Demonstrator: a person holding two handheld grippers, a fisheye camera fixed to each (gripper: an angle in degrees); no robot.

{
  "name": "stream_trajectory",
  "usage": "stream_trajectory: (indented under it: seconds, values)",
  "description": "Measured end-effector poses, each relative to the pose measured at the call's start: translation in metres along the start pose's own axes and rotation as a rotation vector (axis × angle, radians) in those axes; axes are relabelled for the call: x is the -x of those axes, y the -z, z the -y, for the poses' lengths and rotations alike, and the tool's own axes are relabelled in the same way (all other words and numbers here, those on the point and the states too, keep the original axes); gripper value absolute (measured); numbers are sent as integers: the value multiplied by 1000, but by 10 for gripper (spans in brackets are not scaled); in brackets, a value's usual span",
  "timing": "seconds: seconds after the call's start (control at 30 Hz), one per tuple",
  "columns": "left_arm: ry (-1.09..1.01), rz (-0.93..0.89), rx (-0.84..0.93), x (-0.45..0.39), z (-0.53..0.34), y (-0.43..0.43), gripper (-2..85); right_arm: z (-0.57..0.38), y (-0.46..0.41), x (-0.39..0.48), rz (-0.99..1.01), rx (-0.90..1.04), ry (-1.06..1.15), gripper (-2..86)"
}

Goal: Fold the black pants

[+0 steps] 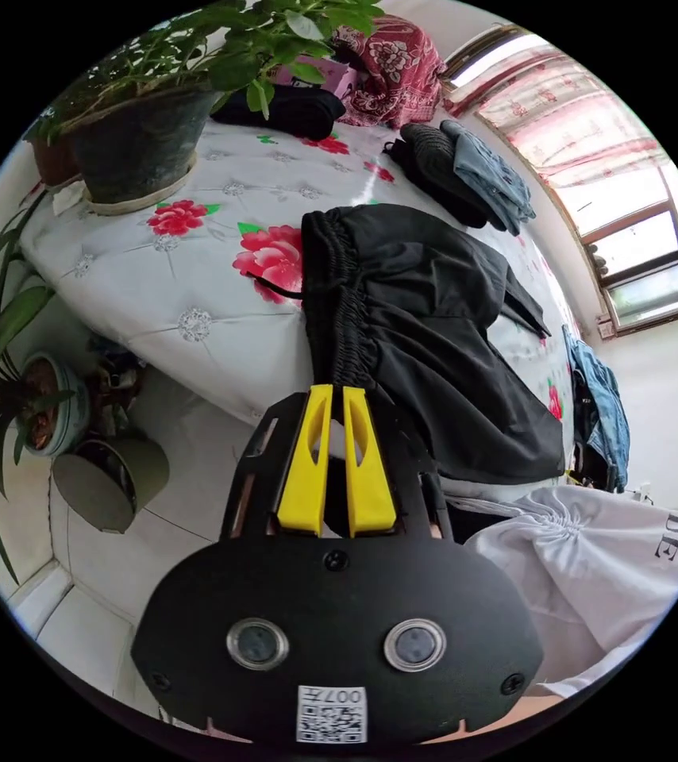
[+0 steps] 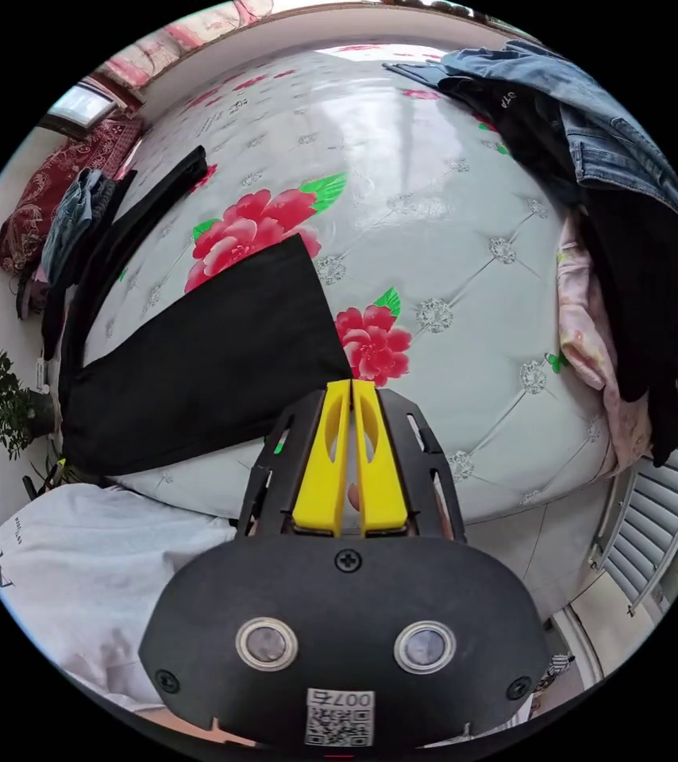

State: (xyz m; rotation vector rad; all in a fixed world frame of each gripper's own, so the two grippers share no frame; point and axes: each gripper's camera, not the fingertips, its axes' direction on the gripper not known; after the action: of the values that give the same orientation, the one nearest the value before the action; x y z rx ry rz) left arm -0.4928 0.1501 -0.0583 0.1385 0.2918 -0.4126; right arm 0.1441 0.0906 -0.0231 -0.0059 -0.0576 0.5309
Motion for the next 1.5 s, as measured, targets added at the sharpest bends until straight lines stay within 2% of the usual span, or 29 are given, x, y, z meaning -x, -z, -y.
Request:
stream_trajectory:
  seconds: [0.17, 0.43, 0.57, 0.8, 1.0, 1.23, 1.3, 1.37, 1.43, 1.5]
  values:
    - [65, 82, -24, -9, -14, 11, 38, -7, 18, -13, -64, -29, -45, 7]
    - [-50, 157, -72, -72, 23, 19, 50, 15, 32, 32, 48, -145, 65, 42]
    - [-71, 117, -76, -98, 83, 6, 51, 65, 33, 89, 109, -177, 186, 51]
    - [-42, 147, -2, -124, 174, -44, 51, 175, 17, 188, 181, -177, 330, 65]
    - [-43, 183, 53, -133, 223, -76, 52, 273, -31, 231, 159, -107, 327, 77]
    - [-38, 237, 111, -137, 239, -104, 50, 333, -101, 258, 70, 1, 306, 57]
    - [-36, 248, 106, -139, 241, -110, 43, 333, -98, 264, -13, -85, 308, 21]
    - [-18, 245, 108, -137, 244, -110, 28, 336, -86, 271, 77, -64, 397, 9]
    - [-21, 258, 109, -136, 244, -109, 6, 325, -40, 273, 171, -250, 457, 4]
    - [-37, 260, 113, -138, 241, -106, -5, 294, 42, 267, 313, -506, 561, 1]
